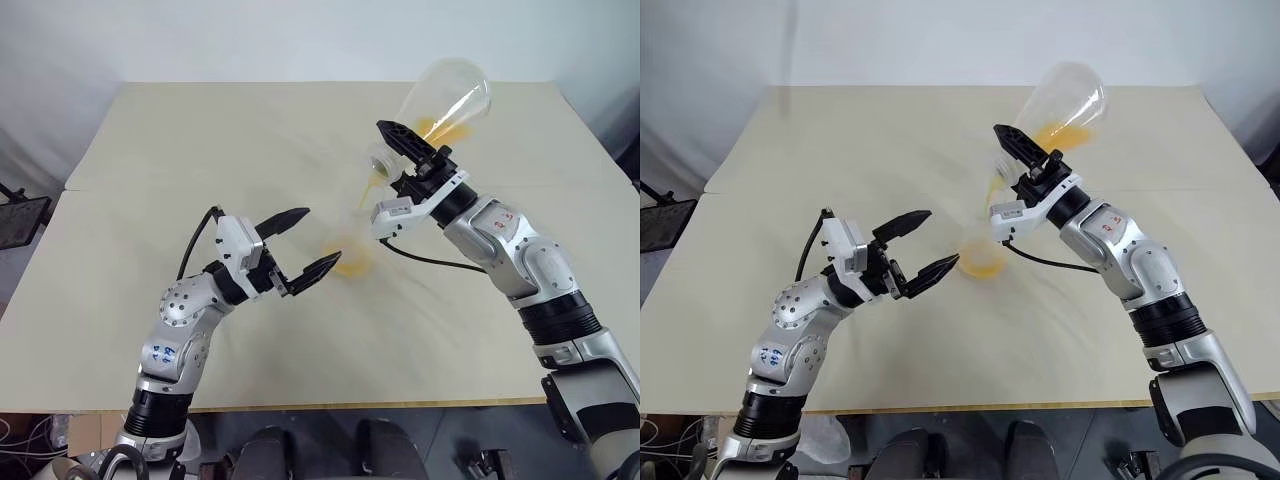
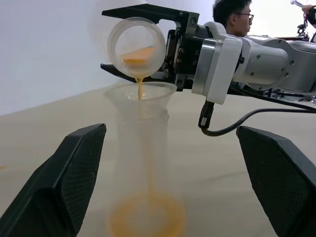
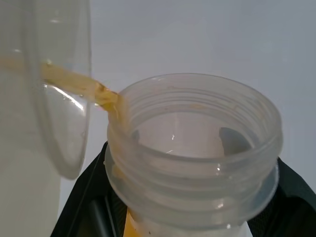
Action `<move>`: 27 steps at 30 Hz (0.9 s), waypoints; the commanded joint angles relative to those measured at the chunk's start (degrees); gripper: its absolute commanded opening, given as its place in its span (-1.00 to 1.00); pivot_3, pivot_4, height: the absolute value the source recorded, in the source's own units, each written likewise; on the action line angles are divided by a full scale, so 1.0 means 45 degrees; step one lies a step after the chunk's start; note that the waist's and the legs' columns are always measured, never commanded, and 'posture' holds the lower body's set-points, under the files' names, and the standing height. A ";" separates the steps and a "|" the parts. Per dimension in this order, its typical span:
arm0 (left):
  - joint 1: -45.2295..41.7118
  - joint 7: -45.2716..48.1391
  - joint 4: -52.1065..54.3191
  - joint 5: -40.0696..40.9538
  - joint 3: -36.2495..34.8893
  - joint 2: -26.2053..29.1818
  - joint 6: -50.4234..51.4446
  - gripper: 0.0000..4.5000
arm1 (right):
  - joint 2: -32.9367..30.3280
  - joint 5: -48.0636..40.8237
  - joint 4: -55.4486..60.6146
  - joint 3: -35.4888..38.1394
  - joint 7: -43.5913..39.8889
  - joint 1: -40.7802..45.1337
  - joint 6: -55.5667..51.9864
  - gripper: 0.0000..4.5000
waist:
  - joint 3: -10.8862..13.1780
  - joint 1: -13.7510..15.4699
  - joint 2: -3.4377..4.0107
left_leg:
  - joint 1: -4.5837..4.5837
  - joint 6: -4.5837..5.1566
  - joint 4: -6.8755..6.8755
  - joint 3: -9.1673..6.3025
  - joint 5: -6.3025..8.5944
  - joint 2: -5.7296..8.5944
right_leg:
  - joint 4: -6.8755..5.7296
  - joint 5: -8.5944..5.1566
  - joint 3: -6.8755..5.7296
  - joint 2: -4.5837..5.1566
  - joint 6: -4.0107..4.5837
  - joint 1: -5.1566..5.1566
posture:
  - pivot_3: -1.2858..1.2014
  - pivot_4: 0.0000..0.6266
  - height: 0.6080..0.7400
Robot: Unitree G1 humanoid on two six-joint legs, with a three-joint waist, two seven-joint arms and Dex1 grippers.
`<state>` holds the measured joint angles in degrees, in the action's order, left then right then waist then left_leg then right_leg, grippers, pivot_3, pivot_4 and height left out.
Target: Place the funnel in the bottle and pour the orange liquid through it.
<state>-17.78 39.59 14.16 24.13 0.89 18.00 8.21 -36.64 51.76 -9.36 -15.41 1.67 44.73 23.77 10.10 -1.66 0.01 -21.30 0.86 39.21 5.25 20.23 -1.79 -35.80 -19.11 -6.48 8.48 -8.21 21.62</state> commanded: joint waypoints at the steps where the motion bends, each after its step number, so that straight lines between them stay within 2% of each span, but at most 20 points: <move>1: -0.0181 -0.0068 0.0109 -0.0107 -0.0046 -0.0062 -0.0344 1.00 | -0.0102 0.0014 0.0376 0.0209 0.0374 0.0364 0.0104 0.10 | 0.0000 0.0001 0.0000 | 0.0000 0.0000 0.0000 0.0000 0.0000 0.0000 | 0.0000 0.0000 0.0000 0.0000 0.0000 0.0000 | 0.03 -0.52 1.00; 27: 0.0171 -0.0140 0.0431 0.0118 -0.0175 0.0094 -0.0291 1.00 | -0.0166 0.0548 0.0139 0.0182 0.0944 0.0574 0.0327 0.10 | 0.0000 -0.0002 0.0000 | 0.0000 0.0000 0.0000 0.0000 0.0000 -0.0001 | 0.0000 0.0000 0.0000 0.0001 0.0000 0.0000 | 0.03 -0.52 1.00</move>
<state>-17.33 39.14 13.26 24.19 0.71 18.18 7.43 -36.65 54.67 -9.69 -15.41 4.57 45.63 24.99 10.10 -1.66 0.01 -21.30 0.86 39.21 5.25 20.23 -1.80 -35.80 -19.11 -6.48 8.48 -8.21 21.62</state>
